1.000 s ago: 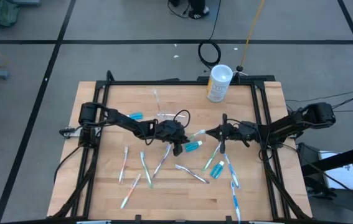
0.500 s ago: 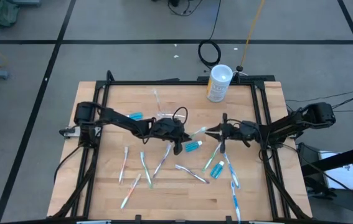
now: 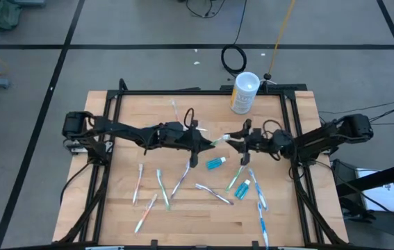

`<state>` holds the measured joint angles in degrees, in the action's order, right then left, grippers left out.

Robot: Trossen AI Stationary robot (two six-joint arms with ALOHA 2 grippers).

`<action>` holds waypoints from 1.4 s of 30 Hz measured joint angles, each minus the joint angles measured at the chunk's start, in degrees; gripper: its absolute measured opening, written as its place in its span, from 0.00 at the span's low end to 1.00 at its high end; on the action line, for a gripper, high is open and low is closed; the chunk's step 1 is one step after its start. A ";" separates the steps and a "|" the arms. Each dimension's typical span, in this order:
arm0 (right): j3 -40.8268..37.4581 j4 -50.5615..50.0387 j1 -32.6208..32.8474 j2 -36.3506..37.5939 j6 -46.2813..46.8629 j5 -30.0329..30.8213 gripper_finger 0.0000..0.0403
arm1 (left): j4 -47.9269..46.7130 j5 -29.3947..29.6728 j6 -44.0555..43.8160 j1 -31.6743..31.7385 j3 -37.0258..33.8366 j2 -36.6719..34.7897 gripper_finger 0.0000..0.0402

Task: Pick & Place toothbrushing station
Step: Put the top right green toothbrush into the transparent organizer

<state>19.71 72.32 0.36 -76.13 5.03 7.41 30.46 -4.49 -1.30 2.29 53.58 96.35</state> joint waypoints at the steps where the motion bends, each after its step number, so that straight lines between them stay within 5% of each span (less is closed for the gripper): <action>1: 1.61 -1.90 0.00 -0.89 -0.06 -0.02 0.27 | 0.00 0.02 0.09 0.04 0.00 0.07 0.04; 7: 8.65 -5.64 0.00 -6.23 1.27 -0.36 0.34 | -0.59 -0.09 -0.29 0.30 -0.04 -0.21 0.07; 19: 8.85 -2.98 -0.34 -7.53 -0.30 -2.93 0.42 | -0.29 0.03 -1.37 1.11 -0.06 -1.66 0.05; 42: 15.54 -9.82 -2.25 -7.51 -4.45 -3.21 0.38 | 0.53 -0.90 -1.78 1.55 0.00 -1.68 0.04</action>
<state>35.24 62.51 -1.89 -83.64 0.58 4.21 30.99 -5.39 -3.07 3.84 53.58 94.68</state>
